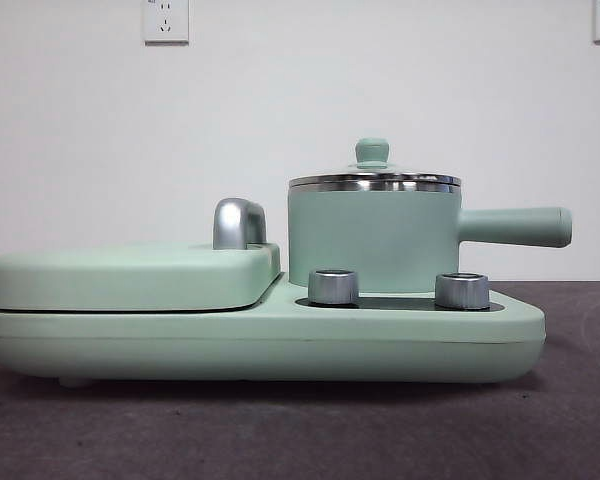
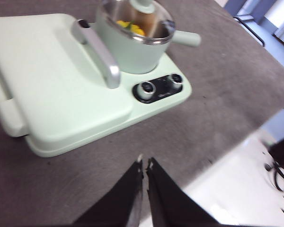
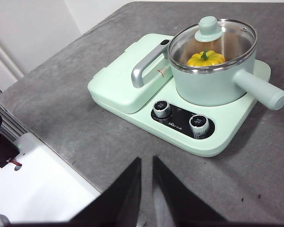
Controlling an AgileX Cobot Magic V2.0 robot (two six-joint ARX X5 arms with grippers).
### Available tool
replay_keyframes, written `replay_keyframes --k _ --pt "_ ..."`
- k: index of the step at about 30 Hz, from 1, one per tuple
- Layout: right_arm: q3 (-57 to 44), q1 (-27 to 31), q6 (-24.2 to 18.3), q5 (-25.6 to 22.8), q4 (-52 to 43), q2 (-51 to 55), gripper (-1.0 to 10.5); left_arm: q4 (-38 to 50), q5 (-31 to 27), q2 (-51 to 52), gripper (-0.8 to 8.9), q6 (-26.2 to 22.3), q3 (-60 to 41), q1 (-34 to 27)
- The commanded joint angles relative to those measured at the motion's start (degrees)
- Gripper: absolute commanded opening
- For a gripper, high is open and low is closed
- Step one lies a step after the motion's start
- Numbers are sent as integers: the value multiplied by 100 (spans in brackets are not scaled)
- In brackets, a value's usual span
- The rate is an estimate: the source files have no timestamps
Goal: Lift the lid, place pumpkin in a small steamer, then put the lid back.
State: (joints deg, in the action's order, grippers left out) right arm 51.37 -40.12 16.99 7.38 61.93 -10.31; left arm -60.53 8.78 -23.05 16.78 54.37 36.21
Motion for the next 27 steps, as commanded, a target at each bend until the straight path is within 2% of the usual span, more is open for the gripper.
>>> replay_keyframes --k 1,4,7,8,11,15,20,27 --pt "48 -52 37 2 -63 2 34 59 -22 195 20 37 -190 -380" --pt "48 -52 37 2 -63 2 34 315 -101 568 19 -20 -651 -962" --pt "48 -52 37 4 -63 2 34 1128 -186 1003 19 -63 -1200 -1572" --pt "48 -52 37 4 -63 2 34 1639 -186 1161 19 -105 -1447 -1786" --pt "48 -52 37 2 -63 2 34 3005 -188 1519 20 -629 -2173 -2247" --pt "48 -52 37 7 -63 2 34 4221 -188 1958 20 -1386 -3252 -2673" --pt "48 -52 37 4 -66 2 34 4765 -358 2286 20 -1397 -4356 -3171" --pt "48 -52 37 7 -63 2 34 4865 -638 2286 26 -1189 -4975 -3646"
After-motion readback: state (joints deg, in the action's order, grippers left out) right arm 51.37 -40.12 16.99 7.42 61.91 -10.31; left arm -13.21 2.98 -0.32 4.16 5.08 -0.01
